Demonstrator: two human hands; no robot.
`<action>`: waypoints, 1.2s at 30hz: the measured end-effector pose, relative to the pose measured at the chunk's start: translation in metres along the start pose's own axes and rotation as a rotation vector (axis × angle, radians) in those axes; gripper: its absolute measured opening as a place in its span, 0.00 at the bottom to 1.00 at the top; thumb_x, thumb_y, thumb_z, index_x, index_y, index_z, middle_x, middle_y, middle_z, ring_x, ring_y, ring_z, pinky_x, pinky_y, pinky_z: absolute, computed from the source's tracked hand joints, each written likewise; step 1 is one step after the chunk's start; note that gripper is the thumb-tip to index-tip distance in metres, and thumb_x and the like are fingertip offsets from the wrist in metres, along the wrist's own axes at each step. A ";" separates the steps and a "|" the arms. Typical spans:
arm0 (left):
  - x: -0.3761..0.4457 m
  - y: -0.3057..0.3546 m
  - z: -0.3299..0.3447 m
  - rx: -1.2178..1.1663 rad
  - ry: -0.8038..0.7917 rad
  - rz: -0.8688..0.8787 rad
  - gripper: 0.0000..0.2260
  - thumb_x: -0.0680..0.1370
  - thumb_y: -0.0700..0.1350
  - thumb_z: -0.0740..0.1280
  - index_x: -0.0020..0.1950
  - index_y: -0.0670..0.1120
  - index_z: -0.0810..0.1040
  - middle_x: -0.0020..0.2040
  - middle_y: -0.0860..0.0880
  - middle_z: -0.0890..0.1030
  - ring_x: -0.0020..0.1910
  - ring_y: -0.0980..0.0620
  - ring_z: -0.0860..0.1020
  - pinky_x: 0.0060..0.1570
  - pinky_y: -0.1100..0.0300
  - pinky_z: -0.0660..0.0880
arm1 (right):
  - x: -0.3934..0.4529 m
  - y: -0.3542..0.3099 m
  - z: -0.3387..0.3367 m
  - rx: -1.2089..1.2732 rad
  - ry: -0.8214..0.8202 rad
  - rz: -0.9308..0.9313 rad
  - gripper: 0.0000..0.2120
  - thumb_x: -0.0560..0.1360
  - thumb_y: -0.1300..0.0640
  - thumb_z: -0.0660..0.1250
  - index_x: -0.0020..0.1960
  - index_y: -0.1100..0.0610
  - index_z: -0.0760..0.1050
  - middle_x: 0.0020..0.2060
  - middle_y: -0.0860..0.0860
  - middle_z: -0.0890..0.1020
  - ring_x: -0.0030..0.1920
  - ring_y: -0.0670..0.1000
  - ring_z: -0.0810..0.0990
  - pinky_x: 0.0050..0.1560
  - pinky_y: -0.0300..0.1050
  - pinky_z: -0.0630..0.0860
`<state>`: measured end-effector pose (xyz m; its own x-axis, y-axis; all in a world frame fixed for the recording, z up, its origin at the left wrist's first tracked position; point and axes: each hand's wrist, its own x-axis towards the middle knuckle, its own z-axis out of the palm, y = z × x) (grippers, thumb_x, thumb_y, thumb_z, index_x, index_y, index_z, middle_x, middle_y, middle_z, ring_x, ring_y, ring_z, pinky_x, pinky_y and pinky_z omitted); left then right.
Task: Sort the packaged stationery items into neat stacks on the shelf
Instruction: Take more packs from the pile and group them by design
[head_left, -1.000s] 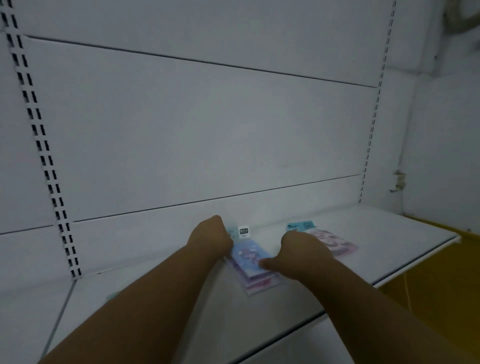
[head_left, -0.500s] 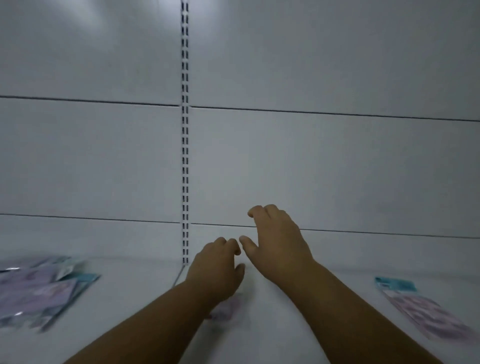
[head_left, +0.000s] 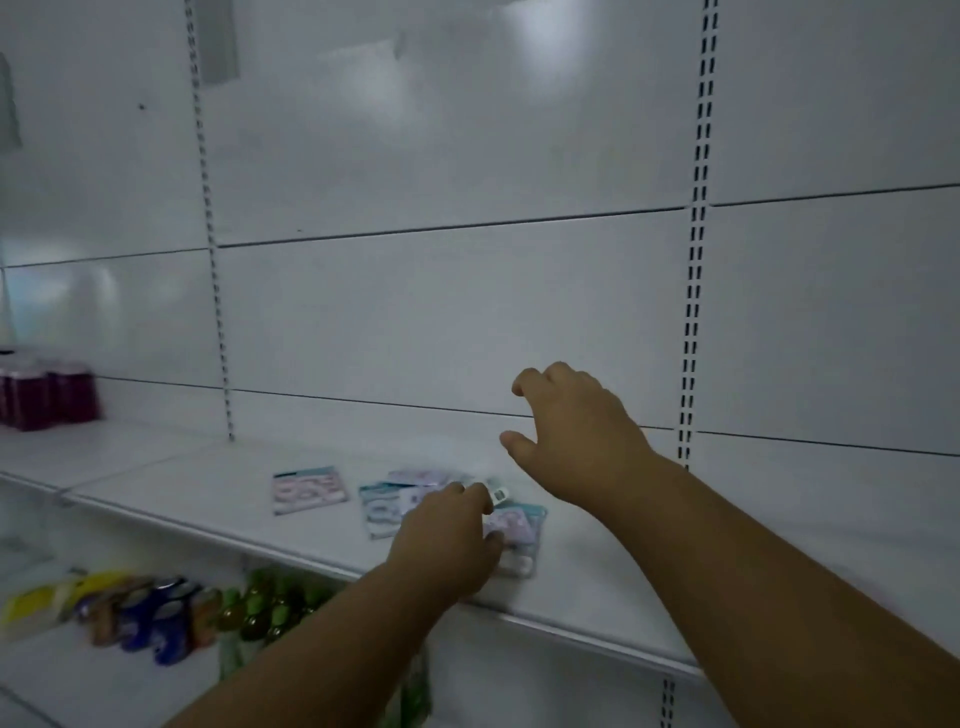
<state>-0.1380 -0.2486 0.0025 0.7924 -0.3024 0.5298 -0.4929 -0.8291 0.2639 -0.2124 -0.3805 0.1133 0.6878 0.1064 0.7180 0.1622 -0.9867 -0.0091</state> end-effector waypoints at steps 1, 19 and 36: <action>-0.002 -0.019 -0.006 -0.006 -0.002 0.003 0.14 0.73 0.59 0.64 0.54 0.55 0.76 0.52 0.53 0.81 0.47 0.53 0.77 0.48 0.57 0.76 | 0.005 -0.018 0.010 0.000 -0.021 0.008 0.21 0.74 0.43 0.64 0.62 0.52 0.69 0.54 0.53 0.76 0.52 0.55 0.75 0.51 0.50 0.73; 0.101 -0.117 0.023 0.093 -0.317 0.012 0.18 0.77 0.58 0.60 0.63 0.51 0.73 0.59 0.48 0.79 0.55 0.46 0.76 0.57 0.49 0.73 | 0.064 -0.035 0.103 -0.029 -0.247 0.128 0.19 0.74 0.43 0.65 0.61 0.50 0.71 0.56 0.51 0.77 0.54 0.53 0.75 0.54 0.50 0.74; 0.142 -0.155 -0.010 -0.448 -0.198 -0.139 0.03 0.71 0.42 0.67 0.42 0.46 0.75 0.40 0.46 0.81 0.39 0.46 0.80 0.40 0.54 0.78 | 0.075 -0.015 0.133 0.152 -0.464 0.214 0.10 0.68 0.48 0.74 0.46 0.49 0.77 0.42 0.43 0.79 0.42 0.45 0.77 0.42 0.40 0.75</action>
<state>0.0472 -0.1584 0.0449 0.8928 -0.3230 0.3139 -0.4496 -0.5975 0.6639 -0.0695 -0.3410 0.0749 0.9519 -0.0179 0.3059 0.0612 -0.9671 -0.2471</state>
